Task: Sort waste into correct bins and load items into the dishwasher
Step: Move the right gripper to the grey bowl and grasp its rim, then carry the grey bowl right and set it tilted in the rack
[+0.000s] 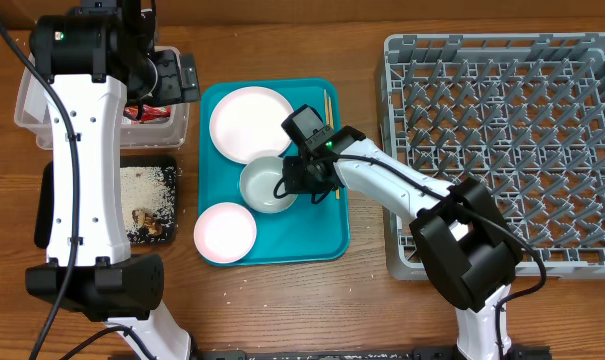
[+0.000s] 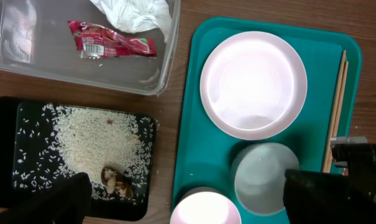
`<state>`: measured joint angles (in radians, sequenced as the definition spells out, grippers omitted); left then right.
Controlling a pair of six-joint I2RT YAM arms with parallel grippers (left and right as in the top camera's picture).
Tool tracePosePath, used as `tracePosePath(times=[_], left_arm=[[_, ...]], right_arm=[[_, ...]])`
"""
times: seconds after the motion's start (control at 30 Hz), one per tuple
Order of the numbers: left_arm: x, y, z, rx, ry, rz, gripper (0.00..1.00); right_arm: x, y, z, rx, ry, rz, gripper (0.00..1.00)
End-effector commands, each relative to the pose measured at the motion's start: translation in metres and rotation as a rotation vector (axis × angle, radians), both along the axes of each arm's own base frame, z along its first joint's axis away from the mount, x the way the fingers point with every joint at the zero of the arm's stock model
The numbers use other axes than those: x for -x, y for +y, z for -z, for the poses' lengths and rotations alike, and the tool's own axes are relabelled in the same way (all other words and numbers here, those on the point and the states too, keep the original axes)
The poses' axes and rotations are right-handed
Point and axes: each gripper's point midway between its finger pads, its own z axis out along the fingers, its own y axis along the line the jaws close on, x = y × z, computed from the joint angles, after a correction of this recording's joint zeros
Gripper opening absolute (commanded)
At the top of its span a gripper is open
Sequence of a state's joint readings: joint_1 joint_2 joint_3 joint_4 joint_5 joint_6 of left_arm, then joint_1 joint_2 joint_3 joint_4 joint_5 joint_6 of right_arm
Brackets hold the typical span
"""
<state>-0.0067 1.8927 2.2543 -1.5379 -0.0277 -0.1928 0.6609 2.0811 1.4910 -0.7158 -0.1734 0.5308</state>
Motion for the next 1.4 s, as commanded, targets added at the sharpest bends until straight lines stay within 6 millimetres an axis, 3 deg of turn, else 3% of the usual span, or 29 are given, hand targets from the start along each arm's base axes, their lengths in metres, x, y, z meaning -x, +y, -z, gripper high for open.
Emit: tracePosePath(times=[0.0, 0.07, 0.17, 0.2, 0.23, 0.3, 0.4, 0.5, 0.6, 0.63, 0.8, 0.87, 1.0, 1.2, 1.37], left_arm=[[-0.002, 0.001, 0.000, -0.002, -0.005, -0.016, 1.00], [-0.002, 0.001, 0.000, -0.002, -0.005, -0.016, 1.00], [-0.002, 0.001, 0.000, -0.002, -0.005, -0.016, 1.00], [-0.002, 0.001, 0.000, -0.002, -0.005, -0.016, 1.00], [-0.002, 0.001, 0.000, -0.002, -0.005, -0.016, 1.00], [-0.002, 0.001, 0.000, -0.002, -0.005, -0.016, 1.00], [-0.002, 0.001, 0.000, -0.002, -0.005, -0.016, 1.00], [-0.002, 0.001, 0.000, -0.002, -0.005, -0.016, 1.00], [-0.002, 0.001, 0.000, -0.002, -0.005, -0.016, 1.00], [-0.002, 0.001, 0.000, -0.002, -0.005, -0.016, 1.00], [-0.002, 0.001, 0.000, -0.002, -0.005, -0.016, 1.00], [-0.002, 0.001, -0.001, -0.002, -0.005, -0.016, 1.00], [-0.002, 0.001, 0.000, -0.002, -0.005, -0.016, 1.00], [-0.002, 0.001, 0.000, -0.002, -0.005, -0.016, 1.00], [-0.002, 0.001, 0.000, -0.002, -0.005, -0.016, 1.00]], right_arm=[[-0.002, -0.006, -0.004, 0.015, -0.004, 0.015, 0.04], [-0.005, -0.014, -0.017, 0.023, -0.010, 0.030, 0.04], [-0.014, -0.042, -0.067, 0.060, -0.088, 0.085, 0.04], [-0.019, -0.060, -0.096, 0.079, -0.143, 0.120, 0.04], [-0.021, -0.070, -0.112, 0.091, -0.174, 0.143, 0.04], [-0.028, -0.114, -0.156, 0.150, -0.283, 0.242, 0.04], [-0.039, -0.189, -0.197, 0.316, -0.435, 0.425, 0.04], [-0.054, -0.257, -0.222, 0.545, -0.576, 0.613, 0.04], [-0.071, -0.290, -0.236, 0.678, -0.675, 0.713, 0.04], [-0.085, -0.299, -0.240, 0.747, -0.713, 0.679, 0.04], [-0.124, -0.319, -0.242, 1.045, -0.798, 0.601, 0.04], [-0.144, -0.318, -0.227, 1.092, -0.801, 0.557, 0.04], [-0.165, -0.323, -0.207, 1.111, -0.808, 0.556, 0.04], [-0.173, -0.328, -0.159, 1.205, -0.695, 0.417, 0.04], [-0.167, -0.295, -0.124, 1.080, -0.624, 0.275, 0.04]])
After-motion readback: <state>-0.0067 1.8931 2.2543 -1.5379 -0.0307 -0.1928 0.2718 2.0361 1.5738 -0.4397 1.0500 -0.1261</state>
